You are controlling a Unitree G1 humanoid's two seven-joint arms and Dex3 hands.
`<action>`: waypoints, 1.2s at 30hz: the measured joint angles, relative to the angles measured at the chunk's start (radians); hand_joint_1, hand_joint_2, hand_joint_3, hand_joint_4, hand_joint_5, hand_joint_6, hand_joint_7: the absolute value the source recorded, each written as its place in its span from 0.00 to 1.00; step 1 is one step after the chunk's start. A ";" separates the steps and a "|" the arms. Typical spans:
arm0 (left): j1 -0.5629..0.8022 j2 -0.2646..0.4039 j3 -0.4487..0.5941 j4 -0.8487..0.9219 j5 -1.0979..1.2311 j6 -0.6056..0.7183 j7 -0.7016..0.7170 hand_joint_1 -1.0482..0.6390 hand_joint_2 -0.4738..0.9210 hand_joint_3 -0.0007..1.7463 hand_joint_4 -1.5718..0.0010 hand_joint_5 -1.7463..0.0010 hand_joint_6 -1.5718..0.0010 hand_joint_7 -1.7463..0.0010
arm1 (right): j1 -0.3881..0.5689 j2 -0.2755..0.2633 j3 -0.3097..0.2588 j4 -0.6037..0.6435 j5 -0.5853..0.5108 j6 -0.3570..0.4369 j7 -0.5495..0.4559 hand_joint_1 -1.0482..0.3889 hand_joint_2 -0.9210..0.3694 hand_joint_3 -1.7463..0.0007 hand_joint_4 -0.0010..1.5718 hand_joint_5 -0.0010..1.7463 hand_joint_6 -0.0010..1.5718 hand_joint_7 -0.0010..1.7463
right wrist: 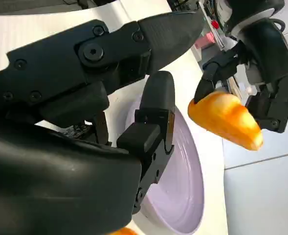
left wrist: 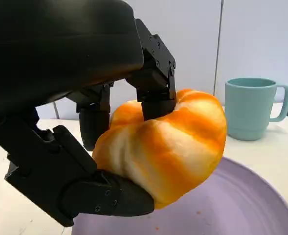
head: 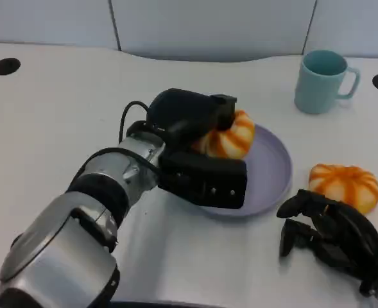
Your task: Grasp the bread from the table and place it into the plate.
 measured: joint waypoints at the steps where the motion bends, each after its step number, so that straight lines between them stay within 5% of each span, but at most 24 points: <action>1: -0.001 0.000 -0.007 0.002 0.007 0.007 -0.003 0.37 0.84 0.21 0.49 0.01 0.49 0.40 | 0.000 0.001 0.000 0.000 0.000 0.000 0.001 0.36 0.00 0.96 0.40 0.93 0.49 0.55; 9: -0.012 -0.002 -0.046 0.007 0.044 0.053 -0.066 0.24 0.99 0.03 0.73 0.13 0.75 0.21 | 0.001 0.003 0.003 -0.007 0.001 0.004 -0.001 0.36 0.00 0.95 0.40 0.93 0.49 0.56; 17: -0.020 -0.017 -0.034 0.007 0.040 0.055 -0.133 0.16 1.00 0.01 0.98 0.28 0.82 0.55 | 0.003 0.008 0.001 -0.016 0.007 0.022 0.000 0.37 0.00 0.96 0.41 0.92 0.49 0.55; 19: -0.020 -0.020 -0.032 0.007 0.040 0.057 -0.137 0.15 1.00 0.01 1.00 0.33 0.85 0.59 | 0.003 0.008 0.001 -0.018 0.007 0.024 0.000 0.37 0.00 0.96 0.40 0.92 0.49 0.55; 24: -0.023 -0.023 -0.027 0.007 0.032 0.057 -0.178 0.12 1.00 0.02 1.00 0.45 0.99 0.50 | 0.003 0.010 0.000 -0.016 0.007 0.025 0.002 0.37 0.00 0.97 0.41 0.92 0.49 0.55; 36: -0.036 -0.024 -0.040 0.007 0.027 0.098 -0.253 0.09 1.00 0.04 1.00 0.54 1.00 0.50 | 0.006 0.010 0.003 -0.022 0.004 0.023 -0.001 0.36 0.00 0.96 0.39 0.92 0.49 0.56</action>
